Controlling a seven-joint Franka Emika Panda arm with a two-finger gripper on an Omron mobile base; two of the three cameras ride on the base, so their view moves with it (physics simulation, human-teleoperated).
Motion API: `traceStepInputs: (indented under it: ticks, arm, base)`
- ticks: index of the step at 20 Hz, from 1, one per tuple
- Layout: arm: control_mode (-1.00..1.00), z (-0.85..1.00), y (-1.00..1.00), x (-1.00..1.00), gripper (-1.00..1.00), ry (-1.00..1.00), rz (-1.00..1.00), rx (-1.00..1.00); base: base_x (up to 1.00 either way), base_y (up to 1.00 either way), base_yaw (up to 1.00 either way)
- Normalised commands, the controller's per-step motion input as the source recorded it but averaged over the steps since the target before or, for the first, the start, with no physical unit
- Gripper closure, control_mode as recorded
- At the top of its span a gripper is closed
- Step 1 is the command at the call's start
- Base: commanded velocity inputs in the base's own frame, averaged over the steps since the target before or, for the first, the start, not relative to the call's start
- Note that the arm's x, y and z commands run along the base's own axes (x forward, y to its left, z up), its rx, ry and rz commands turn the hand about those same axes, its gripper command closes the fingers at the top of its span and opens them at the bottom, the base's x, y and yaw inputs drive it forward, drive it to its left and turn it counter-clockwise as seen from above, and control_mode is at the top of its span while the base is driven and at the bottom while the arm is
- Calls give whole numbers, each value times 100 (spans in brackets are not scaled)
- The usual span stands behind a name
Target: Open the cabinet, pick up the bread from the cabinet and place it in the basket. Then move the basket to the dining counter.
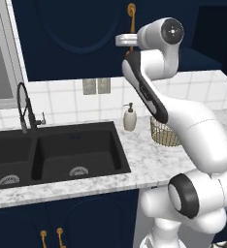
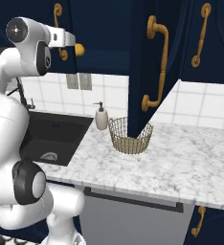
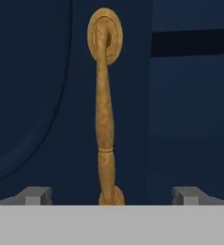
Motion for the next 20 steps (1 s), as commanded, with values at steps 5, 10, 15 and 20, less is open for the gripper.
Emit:
traceStepInputs:
  ticks: [5, 10, 15, 20]
  arm:
    - [-100, -7, 22, 47, -100, 0, 0, -1]
    - [-100, -12, 15, 49, -100, 0, 0, 0]
    - [-100, -17, 0, 57, -100, 0, 0, 0]
    - [-100, -30, 18, 76, 100, 0, 1, 0]
  base:
    - [0, 0, 0]
    - [0, 0, 0]
    - [0, 0, 0]
    - [0, 0, 0]
